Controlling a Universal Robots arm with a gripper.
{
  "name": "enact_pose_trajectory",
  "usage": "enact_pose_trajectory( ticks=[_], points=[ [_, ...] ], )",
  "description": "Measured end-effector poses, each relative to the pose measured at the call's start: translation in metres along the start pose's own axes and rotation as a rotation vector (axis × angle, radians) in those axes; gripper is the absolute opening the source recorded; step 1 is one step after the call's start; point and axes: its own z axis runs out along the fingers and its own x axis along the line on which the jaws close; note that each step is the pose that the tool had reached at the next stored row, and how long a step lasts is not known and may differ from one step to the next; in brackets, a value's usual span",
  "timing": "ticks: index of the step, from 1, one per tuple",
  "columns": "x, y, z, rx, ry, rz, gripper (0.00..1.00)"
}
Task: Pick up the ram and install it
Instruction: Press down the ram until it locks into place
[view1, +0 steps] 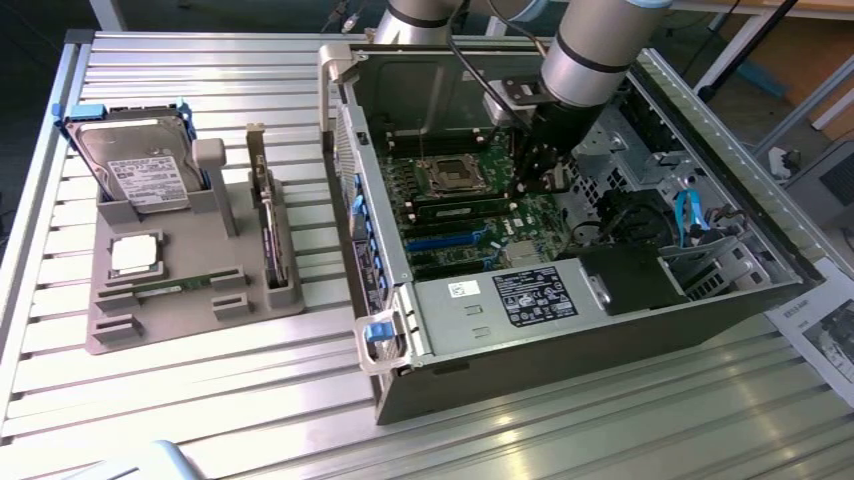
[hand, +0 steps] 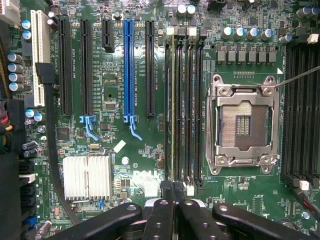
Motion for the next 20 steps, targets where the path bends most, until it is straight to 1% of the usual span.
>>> enact_pose_trajectory(
  ticks=[4, 8, 15, 20],
  points=[
    [0.0, 0.0, 0.0003, 0.0, 0.0001, 0.0, 0.1],
    [-0.0003, 0.0003, 0.0009, 0.0001, -0.0012, 0.0, 0.1],
    [-0.0027, 0.0007, 0.0015, 0.0, -0.0009, 0.0, 0.1],
    [-0.0025, 0.0008, 0.0053, -0.0001, -0.0008, 0.0, 0.1]
  ],
)
